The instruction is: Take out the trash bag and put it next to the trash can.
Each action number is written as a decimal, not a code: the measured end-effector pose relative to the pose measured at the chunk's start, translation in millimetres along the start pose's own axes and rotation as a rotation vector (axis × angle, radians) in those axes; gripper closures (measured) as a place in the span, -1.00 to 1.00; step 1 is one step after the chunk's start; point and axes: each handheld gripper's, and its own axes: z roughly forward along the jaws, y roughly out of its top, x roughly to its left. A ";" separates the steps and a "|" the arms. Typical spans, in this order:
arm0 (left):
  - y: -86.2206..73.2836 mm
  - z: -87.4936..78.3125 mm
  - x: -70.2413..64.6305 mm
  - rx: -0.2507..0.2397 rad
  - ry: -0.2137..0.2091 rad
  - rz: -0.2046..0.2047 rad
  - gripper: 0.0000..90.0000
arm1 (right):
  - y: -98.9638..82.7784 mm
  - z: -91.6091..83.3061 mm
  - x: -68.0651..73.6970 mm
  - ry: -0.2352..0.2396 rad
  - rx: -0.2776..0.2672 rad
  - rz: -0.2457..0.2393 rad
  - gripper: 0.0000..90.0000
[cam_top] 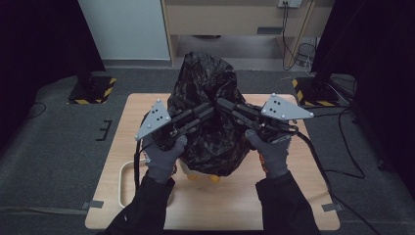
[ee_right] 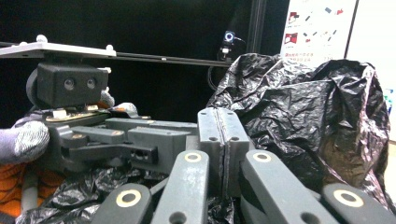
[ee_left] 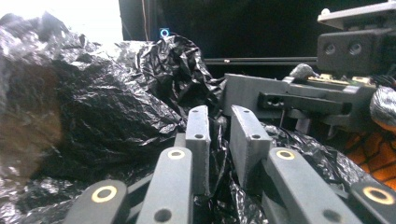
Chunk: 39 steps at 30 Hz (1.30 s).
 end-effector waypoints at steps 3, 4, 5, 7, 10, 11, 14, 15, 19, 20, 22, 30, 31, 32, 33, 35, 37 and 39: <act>-1.7 2.5 0.0 0.012 -0.013 0.007 0.57 | 0.1 0.3 -0.2 -0.001 -0.001 0.002 1.00; -2.1 3.5 0.1 0.026 -0.021 0.006 0.52 | 0.3 0.3 -0.5 -0.003 -0.002 0.003 1.00; -2.7 4.3 -0.1 0.033 -0.020 0.014 0.49 | 0.6 0.3 -0.8 -0.005 -0.005 0.006 1.00; -3.6 5.6 -0.6 0.049 -0.016 0.030 0.47 | 1.0 0.3 -1.1 -0.003 -0.006 0.009 1.00; -3.5 7.7 -2.1 0.067 0.000 0.055 0.47 | 0.6 0.9 -0.9 0.004 -0.005 0.015 1.00; -3.4 8.4 -2.6 0.072 0.005 0.060 0.47 | 0.2 1.5 -0.6 0.008 -0.003 0.016 1.00; -3.1 11.2 -4.8 0.094 0.019 0.081 0.56 | -0.9 2.5 0.0 0.014 0.003 0.018 1.00; -3.1 11.7 -5.1 0.096 0.020 0.085 0.60 | -1.2 3.0 0.1 0.017 0.007 0.021 1.00; -3.6 12.7 -6.1 0.104 0.027 0.097 0.84 | -2.1 3.6 0.1 0.020 0.018 0.018 1.00; -3.8 12.7 -6.6 0.106 0.038 0.102 0.89 | -2.2 3.7 0.0 0.020 0.018 0.016 0.99; -4.0 13.2 -6.5 0.105 0.046 0.095 0.94 | -2.1 3.6 -0.2 0.021 0.019 0.018 0.95; -1.2 7.7 -0.4 0.081 0.089 0.059 0.97 | 5.6 -6.5 -4.5 -0.072 0.009 0.024 0.26; -0.6 7.0 0.4 0.079 0.093 0.057 0.97 | 6.8 -8.1 -5.6 -0.093 0.013 0.018 0.17; -0.1 6.4 1.1 0.077 0.097 0.056 0.97 | 7.4 -9.2 -6.1 -0.105 0.017 0.015 0.15; 0.7 5.6 2.5 0.070 0.101 0.050 0.97 | 7.9 -10.2 -6.3 -0.114 0.020 0.015 0.11; 2.2 4.5 5.0 0.060 0.105 0.039 0.97 | 9.2 -12.4 -7.4 -0.153 0.030 0.010 -0.05; 3.4 4.0 6.5 0.052 0.108 0.032 0.97 | 9.6 -13.8 -8.3 -0.187 0.043 0.001 -0.15; 4.9 3.6 7.7 0.049 0.113 0.032 0.97 | 8.8 -16.4 -10.1 -0.207 0.033 0.007 -0.16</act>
